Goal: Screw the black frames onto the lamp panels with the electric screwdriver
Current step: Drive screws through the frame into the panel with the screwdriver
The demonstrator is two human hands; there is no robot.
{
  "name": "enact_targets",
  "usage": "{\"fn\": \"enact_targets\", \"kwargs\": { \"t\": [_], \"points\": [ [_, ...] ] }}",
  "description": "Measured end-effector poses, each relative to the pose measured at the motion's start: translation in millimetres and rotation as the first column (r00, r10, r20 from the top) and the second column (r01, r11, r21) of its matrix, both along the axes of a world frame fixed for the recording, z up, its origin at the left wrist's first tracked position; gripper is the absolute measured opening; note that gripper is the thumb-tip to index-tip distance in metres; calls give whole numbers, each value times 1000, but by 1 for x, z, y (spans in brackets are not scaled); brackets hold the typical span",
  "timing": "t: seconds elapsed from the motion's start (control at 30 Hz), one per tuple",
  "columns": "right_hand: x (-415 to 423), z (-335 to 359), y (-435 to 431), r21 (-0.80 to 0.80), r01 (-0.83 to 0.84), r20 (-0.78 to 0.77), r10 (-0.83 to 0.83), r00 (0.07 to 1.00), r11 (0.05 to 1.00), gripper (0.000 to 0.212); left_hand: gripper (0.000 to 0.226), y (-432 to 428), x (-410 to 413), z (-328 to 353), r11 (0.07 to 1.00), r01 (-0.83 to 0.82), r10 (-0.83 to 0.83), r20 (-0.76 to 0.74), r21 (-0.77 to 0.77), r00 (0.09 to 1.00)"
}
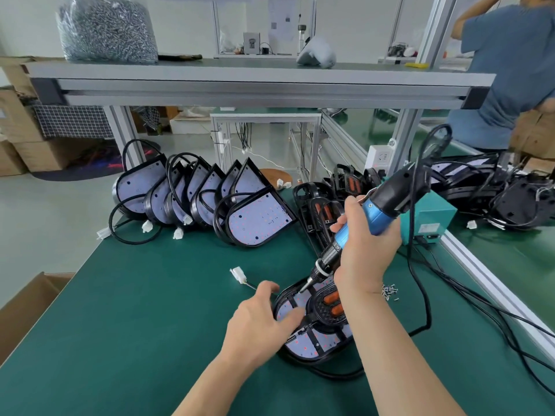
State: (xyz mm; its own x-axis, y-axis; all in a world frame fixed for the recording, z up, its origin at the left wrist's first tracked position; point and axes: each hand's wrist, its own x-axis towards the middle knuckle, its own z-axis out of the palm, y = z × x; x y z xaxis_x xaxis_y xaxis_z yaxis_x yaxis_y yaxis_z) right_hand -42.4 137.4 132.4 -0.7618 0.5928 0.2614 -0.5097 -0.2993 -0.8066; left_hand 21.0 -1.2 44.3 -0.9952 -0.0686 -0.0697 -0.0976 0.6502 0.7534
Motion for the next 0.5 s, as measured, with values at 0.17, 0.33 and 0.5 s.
{"fn": "enact_targets", "kwargs": {
  "t": [0.17,0.33,0.5],
  "points": [
    [6,-4,-7,32,-33,11,32,999,999,17,72,0,2,2,998,65,-66,48,22,997],
    [11,-3,-8,35,-39,18,39,999,999,17,62,4,5,-1,998,19,-20,24,54,999],
    [14,-6,-12,54,-53,33,51,998,997,18,58,7,7,-3,996,9,-9,5,89,1000]
  ]
}}
